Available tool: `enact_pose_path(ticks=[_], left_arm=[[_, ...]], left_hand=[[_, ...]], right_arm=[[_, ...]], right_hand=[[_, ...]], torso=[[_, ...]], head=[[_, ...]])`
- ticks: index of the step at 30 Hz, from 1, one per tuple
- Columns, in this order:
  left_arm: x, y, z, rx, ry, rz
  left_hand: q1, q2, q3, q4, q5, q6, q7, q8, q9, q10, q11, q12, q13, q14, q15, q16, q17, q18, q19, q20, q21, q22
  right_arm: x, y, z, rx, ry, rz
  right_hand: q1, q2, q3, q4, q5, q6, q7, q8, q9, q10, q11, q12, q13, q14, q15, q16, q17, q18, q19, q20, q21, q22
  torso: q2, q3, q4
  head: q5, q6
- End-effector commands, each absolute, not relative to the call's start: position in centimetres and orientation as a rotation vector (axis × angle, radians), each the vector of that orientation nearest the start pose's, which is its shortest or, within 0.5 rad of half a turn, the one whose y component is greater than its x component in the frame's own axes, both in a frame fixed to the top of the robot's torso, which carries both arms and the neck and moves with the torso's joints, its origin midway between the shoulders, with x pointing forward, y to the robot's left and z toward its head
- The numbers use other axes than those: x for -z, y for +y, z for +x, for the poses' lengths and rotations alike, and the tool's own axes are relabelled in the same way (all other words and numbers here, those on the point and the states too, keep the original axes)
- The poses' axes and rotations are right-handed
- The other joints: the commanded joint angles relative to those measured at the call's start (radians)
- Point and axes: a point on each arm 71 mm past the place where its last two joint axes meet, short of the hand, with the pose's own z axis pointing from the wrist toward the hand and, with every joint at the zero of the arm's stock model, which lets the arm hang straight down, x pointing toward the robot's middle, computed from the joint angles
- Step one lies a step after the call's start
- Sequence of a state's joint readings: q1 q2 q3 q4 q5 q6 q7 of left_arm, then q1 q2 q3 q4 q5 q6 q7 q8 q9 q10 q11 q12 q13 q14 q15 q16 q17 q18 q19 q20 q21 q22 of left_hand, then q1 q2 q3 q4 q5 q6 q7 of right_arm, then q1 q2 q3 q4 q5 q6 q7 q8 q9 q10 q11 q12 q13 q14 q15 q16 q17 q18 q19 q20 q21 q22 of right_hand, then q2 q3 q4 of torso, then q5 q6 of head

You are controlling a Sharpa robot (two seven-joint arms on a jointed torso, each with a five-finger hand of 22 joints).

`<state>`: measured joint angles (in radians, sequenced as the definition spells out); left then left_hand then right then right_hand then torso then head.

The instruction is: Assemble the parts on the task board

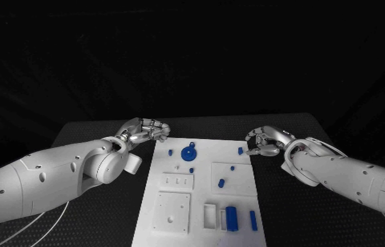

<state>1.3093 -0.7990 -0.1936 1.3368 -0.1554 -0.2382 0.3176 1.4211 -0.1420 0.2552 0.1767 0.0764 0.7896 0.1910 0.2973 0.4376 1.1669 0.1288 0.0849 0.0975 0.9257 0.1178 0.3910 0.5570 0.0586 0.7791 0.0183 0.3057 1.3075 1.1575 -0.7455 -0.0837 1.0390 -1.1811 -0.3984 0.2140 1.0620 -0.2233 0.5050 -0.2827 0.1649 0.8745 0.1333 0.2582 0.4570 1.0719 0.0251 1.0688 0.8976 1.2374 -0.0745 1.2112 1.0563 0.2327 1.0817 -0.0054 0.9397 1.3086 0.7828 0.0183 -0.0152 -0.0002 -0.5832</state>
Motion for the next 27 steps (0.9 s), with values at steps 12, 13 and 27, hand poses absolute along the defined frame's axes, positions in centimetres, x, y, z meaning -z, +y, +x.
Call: enact_pose_path(ticks=[12, 13, 27], left_arm=[[18.9, 23.7, 52.1, 1.360, 1.585, -0.901], [18.9, 23.7, 52.1, 1.361, 1.585, -0.901], [18.9, 23.8, 52.0, 1.357, 1.586, -0.903]], left_hand=[[0.011, 0.002, -0.005, 0.000, -0.005, 0.000, 0.003, 0.001, -0.002, 0.001, 0.002, 0.000, 0.000, 0.004, 0.002, -0.007, 0.001, 0.006, -0.006, 0.001, -0.004, 0.019], [0.011, 0.002, -0.005, 0.000, -0.005, 0.000, 0.003, 0.001, -0.002, 0.001, 0.002, 0.000, 0.000, 0.004, 0.002, -0.007, 0.002, 0.006, -0.006, 0.001, -0.004, 0.019], [0.012, 0.003, -0.006, 0.001, -0.005, -0.001, 0.003, 0.001, -0.002, 0.001, 0.002, -0.001, 0.000, 0.004, 0.002, -0.008, 0.002, 0.006, -0.006, 0.001, -0.004, 0.018]], right_arm=[[24.6, -28.9, 54.4, -0.642, 1.646, 0.068], [24.7, -28.9, 54.4, -0.643, 1.648, 0.068], [25.9, -27.9, 54.2, -0.661, 1.681, 0.065]], right_hand=[[0.045, 0.019, -0.010, 0.000, 0.005, 0.013, 0.010, -0.005, -0.003, -0.088, 0.006, 0.010, -0.002, -0.014, -0.002, 0.001, 0.004, 0.029, -0.014, 0.005, -0.005, 0.017], [0.047, 0.020, -0.010, 0.000, 0.004, 0.013, 0.009, -0.005, -0.004, -0.088, 0.006, 0.010, -0.002, -0.014, -0.003, 0.002, 0.004, 0.029, -0.014, 0.006, -0.005, 0.017], [0.073, 0.042, 0.013, 0.000, -0.039, 0.036, 0.000, 0.008, -0.004, -0.091, -0.003, 0.012, -0.006, -0.019, -0.010, 0.004, 0.006, 0.029, -0.018, 0.009, -0.004, 0.017]], torso=[[-0.001, -0.0023, -0.0004], [-0.001, -0.0022, 0.0009], [0.000, -0.0024, 0.0019]], head=[[0.005, -0.011], [0.004, -0.011], [0.007, -0.020]])
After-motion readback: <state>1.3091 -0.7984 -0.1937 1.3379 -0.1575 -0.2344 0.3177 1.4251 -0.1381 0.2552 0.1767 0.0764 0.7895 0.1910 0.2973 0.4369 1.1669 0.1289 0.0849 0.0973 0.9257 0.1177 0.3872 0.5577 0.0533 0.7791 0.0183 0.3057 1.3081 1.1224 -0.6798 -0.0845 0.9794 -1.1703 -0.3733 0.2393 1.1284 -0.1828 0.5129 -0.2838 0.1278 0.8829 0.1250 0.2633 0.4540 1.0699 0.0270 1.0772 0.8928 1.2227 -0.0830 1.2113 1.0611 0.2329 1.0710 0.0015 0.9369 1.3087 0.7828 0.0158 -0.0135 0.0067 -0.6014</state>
